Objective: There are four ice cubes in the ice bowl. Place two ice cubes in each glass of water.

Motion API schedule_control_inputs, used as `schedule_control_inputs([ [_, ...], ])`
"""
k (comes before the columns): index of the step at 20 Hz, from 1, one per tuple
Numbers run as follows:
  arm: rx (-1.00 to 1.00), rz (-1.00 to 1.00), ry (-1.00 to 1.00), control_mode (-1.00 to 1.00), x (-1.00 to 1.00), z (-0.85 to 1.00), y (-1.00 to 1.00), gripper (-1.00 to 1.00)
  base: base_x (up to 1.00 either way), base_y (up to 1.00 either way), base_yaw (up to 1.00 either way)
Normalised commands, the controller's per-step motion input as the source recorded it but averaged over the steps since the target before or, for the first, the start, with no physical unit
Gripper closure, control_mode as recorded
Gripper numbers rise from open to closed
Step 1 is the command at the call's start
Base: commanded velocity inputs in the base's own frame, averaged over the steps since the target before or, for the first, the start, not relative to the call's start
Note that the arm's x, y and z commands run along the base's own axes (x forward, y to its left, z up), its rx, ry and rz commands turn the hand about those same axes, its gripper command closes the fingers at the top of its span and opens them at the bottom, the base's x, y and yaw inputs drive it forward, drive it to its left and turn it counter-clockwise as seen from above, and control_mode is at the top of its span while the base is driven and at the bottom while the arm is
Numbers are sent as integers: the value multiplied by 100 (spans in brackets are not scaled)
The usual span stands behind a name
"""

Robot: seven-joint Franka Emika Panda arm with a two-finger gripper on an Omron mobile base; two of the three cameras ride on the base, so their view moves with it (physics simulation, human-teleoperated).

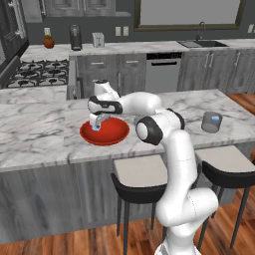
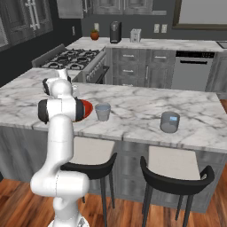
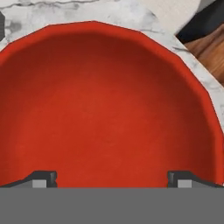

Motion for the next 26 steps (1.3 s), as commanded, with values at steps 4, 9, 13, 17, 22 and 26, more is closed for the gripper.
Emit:
schedule_control_inputs([
  [4, -3, 0, 0, -100, 33, -19, 12, -100, 0, 0, 0],
  [9, -3, 0, 0, -100, 37, -20, 13, -100, 0, 0, 0],
  [13, -3, 0, 0, -100, 38, -21, 11, -100, 0, 0, 0],
  [17, -3, 0, 0, -100, 37, -19, 10, -100, 0, 0, 0],
  [22, -3, 0, 0, -100, 36, -20, 10, -100, 0, 0, 0],
  [26, -3, 0, 0, -100, 35, -16, 10, -100, 0, 0, 0],
])
